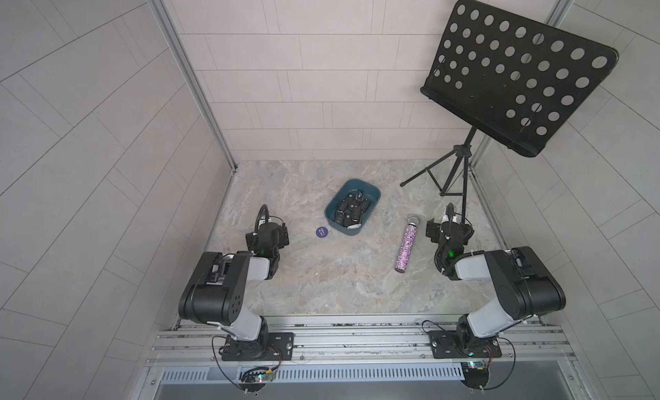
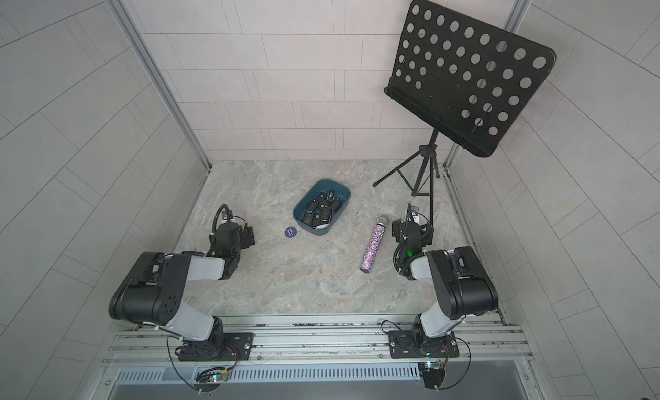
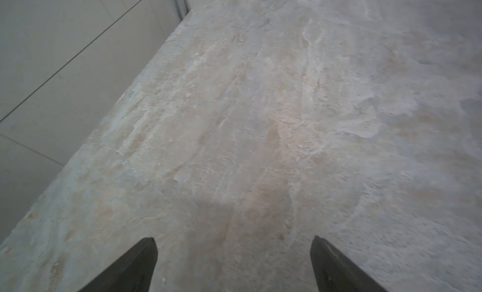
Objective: Place the car key into the storage box
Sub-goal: Reset both arms
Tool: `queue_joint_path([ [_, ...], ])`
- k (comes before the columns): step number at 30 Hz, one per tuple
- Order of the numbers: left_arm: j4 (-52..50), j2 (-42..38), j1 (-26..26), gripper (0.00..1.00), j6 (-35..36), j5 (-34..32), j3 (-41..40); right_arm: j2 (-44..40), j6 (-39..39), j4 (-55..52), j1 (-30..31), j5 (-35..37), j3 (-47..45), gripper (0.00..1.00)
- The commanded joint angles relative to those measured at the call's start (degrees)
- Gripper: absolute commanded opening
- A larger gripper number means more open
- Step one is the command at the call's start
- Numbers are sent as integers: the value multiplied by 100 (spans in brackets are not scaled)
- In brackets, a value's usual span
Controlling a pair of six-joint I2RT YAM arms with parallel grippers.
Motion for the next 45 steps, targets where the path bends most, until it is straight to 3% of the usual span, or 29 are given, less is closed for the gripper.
queue_joint_path([
  [1,592,-27,27,100,210,-155,186,-101,10,-17,-16,-7,49,99],
  [23,354,-71,108,100,166,23,261,-123,30,-72,-105,-164,61,99],
  [24,354,-68,106,93,166,31,261,-127,32,-71,-101,-164,59,100],
  [25,353,-73,107,75,165,30,261,-125,33,-76,-100,-164,58,100],
  [28,355,-73,106,1,165,26,261,-123,34,-76,-108,-165,56,100],
  [29,354,-69,105,0,166,30,261,-130,31,-73,-107,-168,64,100],
  [32,354,-71,107,0,166,36,264,-131,28,-76,-103,-164,55,100],
  [36,358,-72,107,21,165,32,261,-132,31,-79,-100,-166,53,100],
  [37,354,-73,108,37,165,38,261,-131,27,-72,-105,-165,61,100],
  [39,353,-79,108,79,164,33,261,-129,27,-64,-100,-164,60,100],
  [40,353,-76,107,93,166,34,261,-132,32,-62,-100,-164,60,100],
  [41,349,-79,101,100,166,37,261,-132,30,-62,-104,-164,61,100],
  [45,354,-76,106,100,165,38,261,-122,28,-64,-102,-165,61,100],
])
